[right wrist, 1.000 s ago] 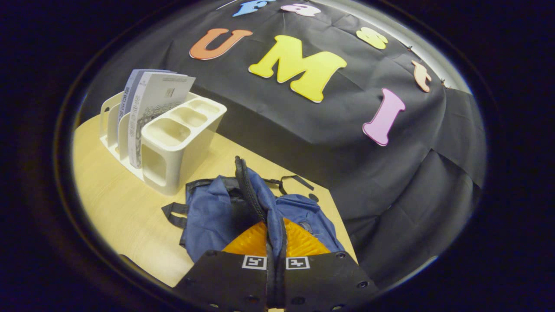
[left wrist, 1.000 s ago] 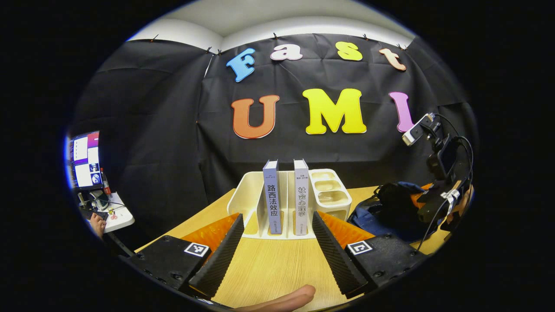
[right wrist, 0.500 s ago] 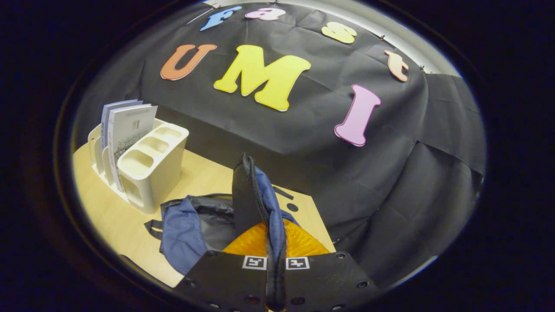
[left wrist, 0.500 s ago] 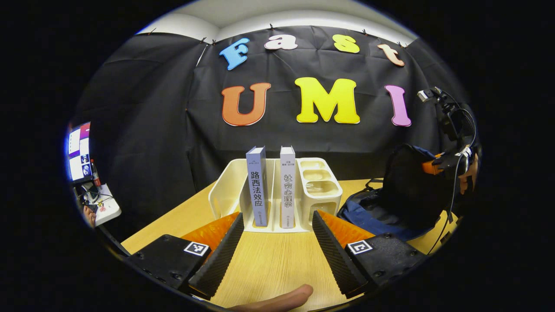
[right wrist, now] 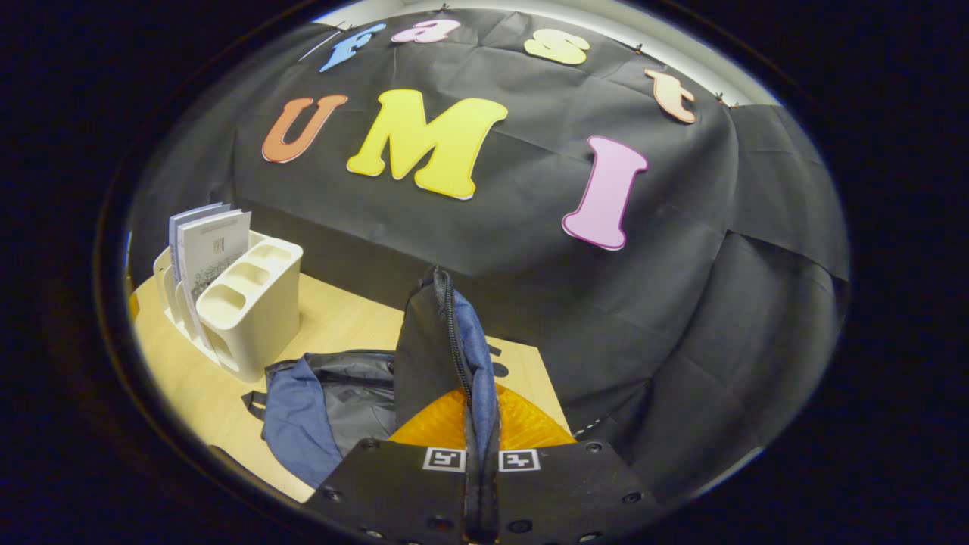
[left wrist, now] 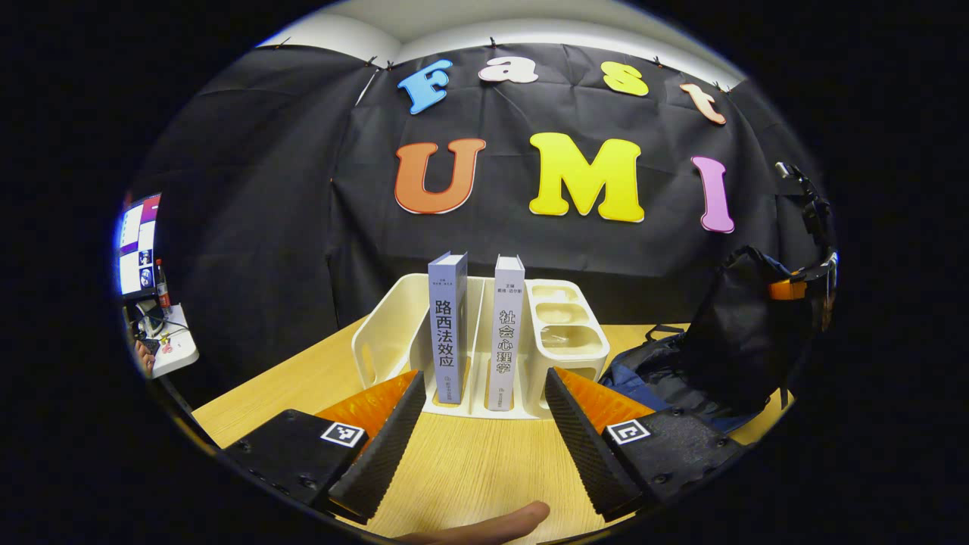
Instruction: Open the schoolbag, grab two books from the bookshelf and put them into the schoolbag.
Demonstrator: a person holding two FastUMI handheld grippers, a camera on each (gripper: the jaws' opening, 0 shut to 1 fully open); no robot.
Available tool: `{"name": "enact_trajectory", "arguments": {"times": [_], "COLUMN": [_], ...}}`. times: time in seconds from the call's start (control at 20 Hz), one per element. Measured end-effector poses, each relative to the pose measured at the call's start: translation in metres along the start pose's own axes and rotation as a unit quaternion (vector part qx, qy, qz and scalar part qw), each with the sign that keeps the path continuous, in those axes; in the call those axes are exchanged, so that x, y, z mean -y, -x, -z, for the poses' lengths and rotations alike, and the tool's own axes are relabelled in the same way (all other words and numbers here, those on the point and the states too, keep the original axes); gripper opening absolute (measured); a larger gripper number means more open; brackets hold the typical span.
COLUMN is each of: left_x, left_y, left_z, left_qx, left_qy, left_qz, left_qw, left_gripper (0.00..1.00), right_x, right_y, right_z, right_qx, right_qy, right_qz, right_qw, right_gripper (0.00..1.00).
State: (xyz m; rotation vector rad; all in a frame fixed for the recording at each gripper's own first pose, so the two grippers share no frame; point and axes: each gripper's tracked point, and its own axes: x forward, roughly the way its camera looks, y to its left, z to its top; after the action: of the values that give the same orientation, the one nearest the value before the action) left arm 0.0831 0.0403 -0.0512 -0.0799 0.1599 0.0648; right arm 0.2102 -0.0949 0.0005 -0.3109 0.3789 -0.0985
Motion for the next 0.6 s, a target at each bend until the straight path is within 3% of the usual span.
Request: {"name": "enact_trajectory", "arguments": {"times": [0.3, 0.5, 0.6], "left_x": [-0.005, 0.022, 0.024], "left_y": [-0.04, -0.058, -0.068], "left_z": [-0.032, -0.064, -0.078], "left_qx": [-0.012, -0.013, -0.016], "left_qy": [-0.056, -0.028, -0.03], "left_qz": [-0.014, 0.024, 0.024], "left_qw": [0.998, 0.999, 0.999], "left_gripper": [1.0, 0.99, 0.99], "right_x": [0.013, 0.017, 0.016], "right_y": [-0.016, -0.019, -0.016], "right_z": [-0.005, -0.006, -0.008], "right_qx": [0.001, 0.005, 0.011], "right_qy": [-0.006, 0.003, 0.002], "right_qz": [-0.019, -0.03, -0.037], "right_qw": [1.0, 1.0, 0.999], "right_gripper": [0.01, 0.01, 0.01]}}
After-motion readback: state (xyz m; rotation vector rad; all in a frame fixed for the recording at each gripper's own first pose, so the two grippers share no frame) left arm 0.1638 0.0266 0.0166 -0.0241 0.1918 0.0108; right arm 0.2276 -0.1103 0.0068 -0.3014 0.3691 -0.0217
